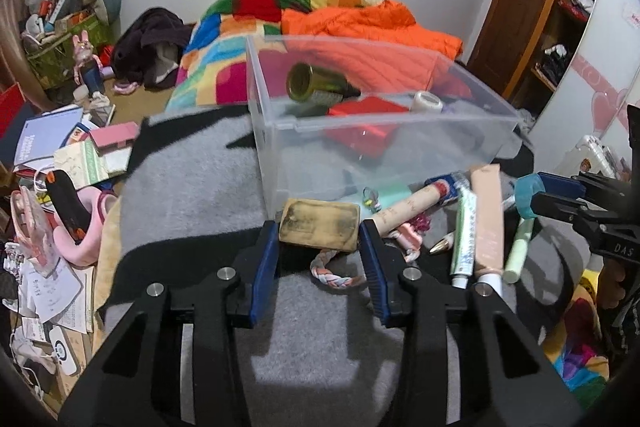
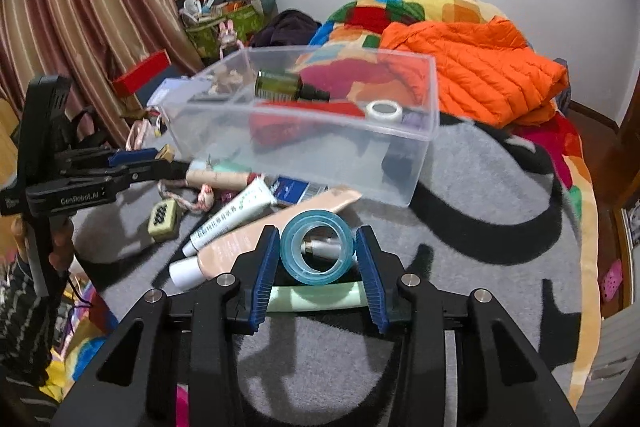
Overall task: Organize objects
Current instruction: 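Drop tan block with left gripper while right drops teal tape in box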
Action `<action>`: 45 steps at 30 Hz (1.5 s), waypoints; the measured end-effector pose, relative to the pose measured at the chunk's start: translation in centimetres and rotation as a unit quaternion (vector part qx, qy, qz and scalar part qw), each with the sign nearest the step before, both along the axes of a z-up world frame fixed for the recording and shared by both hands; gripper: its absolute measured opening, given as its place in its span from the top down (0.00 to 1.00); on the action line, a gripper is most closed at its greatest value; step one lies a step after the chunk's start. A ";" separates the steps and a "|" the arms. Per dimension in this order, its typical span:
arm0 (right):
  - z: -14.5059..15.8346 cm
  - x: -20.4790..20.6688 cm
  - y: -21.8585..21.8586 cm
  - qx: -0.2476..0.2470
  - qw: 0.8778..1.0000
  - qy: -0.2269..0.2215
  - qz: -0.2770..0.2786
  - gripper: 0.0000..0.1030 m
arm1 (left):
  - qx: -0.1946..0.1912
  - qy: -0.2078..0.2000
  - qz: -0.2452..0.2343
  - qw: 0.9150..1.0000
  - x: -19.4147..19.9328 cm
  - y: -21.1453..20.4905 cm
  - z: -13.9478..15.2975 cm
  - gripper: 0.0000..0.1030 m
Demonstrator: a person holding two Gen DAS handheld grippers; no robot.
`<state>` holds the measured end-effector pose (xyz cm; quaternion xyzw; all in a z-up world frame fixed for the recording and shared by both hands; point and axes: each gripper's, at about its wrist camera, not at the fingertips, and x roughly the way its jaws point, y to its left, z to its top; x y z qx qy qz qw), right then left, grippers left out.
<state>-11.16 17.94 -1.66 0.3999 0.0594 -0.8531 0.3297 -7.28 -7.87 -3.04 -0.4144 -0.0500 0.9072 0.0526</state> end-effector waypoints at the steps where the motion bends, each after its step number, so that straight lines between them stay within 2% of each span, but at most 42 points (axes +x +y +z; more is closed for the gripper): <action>1: 0.4 0.0 0.1 -0.005 1.000 0.002 -0.001 0.65 | 0.002 0.007 0.002 1.000 0.2 0.0 0.5 0.61; 12: 4.2 -1.4 -0.1 -0.036 0.998 0.044 -0.019 0.65 | -0.002 0.069 0.026 0.997 0.7 0.5 4.8 0.61; 19: 5.6 -3.5 -1.3 -0.047 0.997 0.054 -0.031 0.65 | 0.001 0.084 0.034 0.996 -0.3 0.9 5.9 0.61; 23: 5.7 -4.8 -2.2 -0.042 0.997 0.052 -0.033 0.65 | -0.017 0.083 0.036 0.996 -1.5 1.5 6.0 0.61; 32: 3.6 -8.0 -3.8 -0.046 0.997 0.004 -0.059 0.65 | -0.037 0.050 0.026 0.998 -5.1 2.1 4.5 0.61; 34: 2.9 -8.7 -4.2 -0.042 0.997 -0.009 -0.062 0.65 | -0.039 0.038 0.023 0.998 -5.8 2.2 4.0 0.68; 36: 2.4 -9.3 -4.6 -0.033 0.997 -0.012 -0.065 0.65 | -0.038 0.028 0.019 0.999 -6.4 2.2 3.5 0.69; 45: 0.8 -10.0 -5.8 -0.003 0.998 -0.026 -0.053 0.64 | -0.048 0.031 0.000 0.998 -6.0 3.5 3.3 0.68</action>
